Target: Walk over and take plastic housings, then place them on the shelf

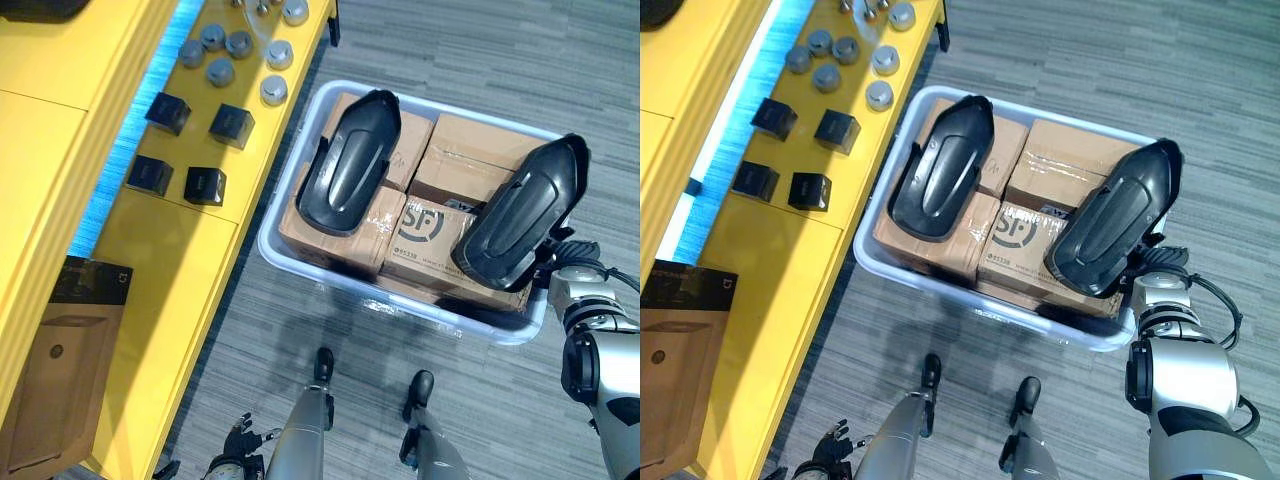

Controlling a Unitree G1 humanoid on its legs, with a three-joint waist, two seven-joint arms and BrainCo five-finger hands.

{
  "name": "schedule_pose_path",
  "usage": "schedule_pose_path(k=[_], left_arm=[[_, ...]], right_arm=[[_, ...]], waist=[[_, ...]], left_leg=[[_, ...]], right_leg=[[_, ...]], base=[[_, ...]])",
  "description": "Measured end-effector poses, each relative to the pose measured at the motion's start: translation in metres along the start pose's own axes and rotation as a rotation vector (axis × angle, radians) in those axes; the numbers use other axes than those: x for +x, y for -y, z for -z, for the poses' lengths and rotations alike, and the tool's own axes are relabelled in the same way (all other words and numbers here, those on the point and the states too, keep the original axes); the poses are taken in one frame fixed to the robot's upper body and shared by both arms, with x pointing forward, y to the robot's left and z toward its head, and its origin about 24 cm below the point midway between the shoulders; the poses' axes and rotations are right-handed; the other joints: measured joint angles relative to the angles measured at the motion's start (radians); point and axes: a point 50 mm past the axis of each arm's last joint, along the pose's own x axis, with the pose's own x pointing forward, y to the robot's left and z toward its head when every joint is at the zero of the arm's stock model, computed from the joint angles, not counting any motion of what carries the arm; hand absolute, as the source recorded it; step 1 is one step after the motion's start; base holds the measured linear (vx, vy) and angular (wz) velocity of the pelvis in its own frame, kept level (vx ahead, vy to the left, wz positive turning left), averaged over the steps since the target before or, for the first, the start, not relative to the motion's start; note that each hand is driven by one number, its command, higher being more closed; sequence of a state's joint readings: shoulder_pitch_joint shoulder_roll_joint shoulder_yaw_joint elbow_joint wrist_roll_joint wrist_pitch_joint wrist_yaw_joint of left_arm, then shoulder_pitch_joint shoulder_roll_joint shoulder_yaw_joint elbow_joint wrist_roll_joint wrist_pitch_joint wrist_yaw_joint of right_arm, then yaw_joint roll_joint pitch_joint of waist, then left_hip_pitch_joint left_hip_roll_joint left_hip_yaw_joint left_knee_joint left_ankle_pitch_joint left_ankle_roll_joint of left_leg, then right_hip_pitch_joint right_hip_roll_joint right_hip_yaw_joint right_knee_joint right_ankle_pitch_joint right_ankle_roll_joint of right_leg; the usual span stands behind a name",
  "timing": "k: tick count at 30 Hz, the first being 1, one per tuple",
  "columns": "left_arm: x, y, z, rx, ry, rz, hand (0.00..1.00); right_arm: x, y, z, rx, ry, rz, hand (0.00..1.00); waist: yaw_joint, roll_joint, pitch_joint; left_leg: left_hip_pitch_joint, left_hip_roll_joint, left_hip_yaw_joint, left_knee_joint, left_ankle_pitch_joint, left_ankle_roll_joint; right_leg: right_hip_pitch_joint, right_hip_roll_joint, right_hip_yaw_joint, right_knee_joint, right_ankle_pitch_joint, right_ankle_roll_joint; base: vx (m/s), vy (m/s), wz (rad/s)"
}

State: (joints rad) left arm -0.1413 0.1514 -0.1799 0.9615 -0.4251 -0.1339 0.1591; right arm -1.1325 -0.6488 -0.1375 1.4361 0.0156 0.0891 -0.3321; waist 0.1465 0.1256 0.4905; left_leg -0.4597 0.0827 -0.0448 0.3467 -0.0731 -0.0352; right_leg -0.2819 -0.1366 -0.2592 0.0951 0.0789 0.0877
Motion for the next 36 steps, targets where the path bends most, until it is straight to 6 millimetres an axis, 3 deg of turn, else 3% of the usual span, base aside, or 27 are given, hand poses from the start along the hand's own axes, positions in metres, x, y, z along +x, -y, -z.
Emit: schedule_pose_path(k=[4, 6, 9, 13, 14, 16, 18, 20, 22, 25, 29, 32, 36], left_arm=[[-0.013, 0.021, -0.033, -0.157, 0.189, 0.042, 0.00], [-0.027, 0.019, -0.049, -0.222, 0.295, 0.043, 0.00], [-0.052, 0.002, -0.067, -0.306, 0.432, 0.013, 0.00], [-0.076, -0.016, -0.084, -0.338, 0.545, -0.046, 0.00], [-0.086, -0.017, -0.097, -0.306, 0.618, -0.076, 0.00], [-0.098, -0.014, -0.114, -0.266, 0.714, -0.102, 0.00], [-0.109, -0.011, -0.132, -0.237, 0.817, -0.105, 0.00], [-0.119, -0.009, -0.153, -0.226, 0.919, -0.096, 0.00], [-0.120, -0.004, -0.163, -0.216, 0.964, -0.050, 0.00], [-0.114, 0.014, -0.178, -0.267, 0.961, 0.192, 0.00], [-0.082, 0.044, -0.174, -0.284, 0.716, 0.519, 0.00], [-0.072, 0.052, -0.168, -0.356, 0.579, 0.620, 0.00], [-0.066, 0.051, -0.168, -0.421, 0.519, 0.645, 0.00]], right_arm=[[-0.004, -0.007, -0.010, -0.052, 0.123, -0.001, 1.00], [-0.009, -0.015, -0.013, -0.070, 0.187, -0.015, 1.00], [-0.023, -0.026, -0.009, -0.126, 0.315, -0.016, 1.00], [-0.050, -0.044, 0.028, -0.226, 0.385, -0.061, 1.00], [-0.061, -0.047, 0.044, -0.256, 0.395, -0.065, 1.00], [-0.072, -0.045, 0.057, -0.310, 0.425, -0.060, 1.00], [-0.077, -0.041, 0.059, -0.341, 0.455, -0.045, 1.00], [-0.082, -0.036, 0.044, -0.371, 0.538, -0.005, 1.00], [-0.085, -0.034, 0.034, -0.407, 0.602, 0.017, 1.00], [-0.091, -0.037, 0.016, -0.522, 0.744, 0.007, 1.00], [-0.110, -0.070, -0.003, -0.627, 0.913, -0.116, 1.00], [-0.123, -0.085, -0.004, -0.669, 0.999, -0.175, 1.00], [-0.132, -0.094, -0.003, -0.702, 1.052, -0.207, 1.00]], waist=[[-0.024, -0.001, 0.000], [-0.026, -0.001, -0.005], [-0.034, -0.012, -0.062], [-0.044, -0.039, -0.162], [-0.051, -0.050, -0.188], [-0.058, -0.058, -0.223], [-0.062, -0.072, -0.253], [-0.083, -0.073, -0.279], [-0.083, -0.074, -0.299], [-0.083, -0.076, -0.338], [-0.105, -0.091, -0.367], [-0.119, -0.108, -0.383], [-0.118, -0.116, -0.400]], left_leg=[[0.092, -0.014, -0.020, -0.070, 0.022, -0.002], [0.153, -0.017, -0.018, -0.102, 0.028, -0.005], [0.232, -0.023, -0.023, -0.186, 0.049, -0.008], [0.304, -0.022, -0.043, -0.270, 0.076, -0.017], [0.346, -0.026, -0.061, -0.302, 0.089, -0.021], [0.381, -0.030, -0.072, -0.327, 0.094, -0.020], [0.400, -0.039, -0.086, -0.345, 0.115, -0.021], [0.424, -0.043, -0.100, -0.372, 0.128, -0.020], [0.440, -0.044, -0.099, -0.391, 0.138, -0.019], [0.455, -0.038, -0.099, -0.418, 0.142, -0.016], [0.464, -0.032, -0.094, -0.433, 0.153, -0.016], [0.464, -0.027, -0.087, -0.433, 0.155, -0.018], [0.464, -0.022, -0.066, -0.433, 0.157, -0.020]], right_leg=[[0.090, -0.008, -0.030, -0.027, -0.002, -0.003], [0.143, -0.009, -0.030, -0.043, -0.003, -0.003], [0.194, -0.013, -0.042, -0.057, -0.022, 0.000], [0.258, -0.007, -0.069, -0.100, -0.026, 0.000], [0.305, -0.007, -0.092, -0.118, -0.027, 0.000], [0.339, -0.010, -0.112, -0.122, -0.035, 0.002], [0.356, -0.019, -0.119, -0.122, -0.043, 0.006], [0.378, -0.024, -0.138, -0.121, -0.048, 0.011], [0.385, -0.027, -0.138, -0.121, -0.049, 0.012], [0.387, -0.025, -0.137, -0.121, -0.050, 0.014], [0.388, -0.019, -0.133, -0.120, -0.050, 0.013], [0.384, -0.015, -0.124, -0.121, -0.048, 0.011], [0.373, -0.009, -0.103, -0.121, -0.043, 0.004]], base=[[0.03, -0.008, 0.29], [0.00, 0.000, 0.00], [0.06, -0.037, 0.13], [0.10, -0.062, 0.20], [0.10, -0.047, 0.28], [0.10, -0.037, 0.30], [0.07, -0.019, 0.21], [0.02, -0.016, 0.22], [0.00, -0.004, 0.03], [-0.03, -0.003, 0.00], [-0.07, -0.013, -0.02], [-0.06, -0.015, -0.06], [-0.02, -0.011, -0.15]])
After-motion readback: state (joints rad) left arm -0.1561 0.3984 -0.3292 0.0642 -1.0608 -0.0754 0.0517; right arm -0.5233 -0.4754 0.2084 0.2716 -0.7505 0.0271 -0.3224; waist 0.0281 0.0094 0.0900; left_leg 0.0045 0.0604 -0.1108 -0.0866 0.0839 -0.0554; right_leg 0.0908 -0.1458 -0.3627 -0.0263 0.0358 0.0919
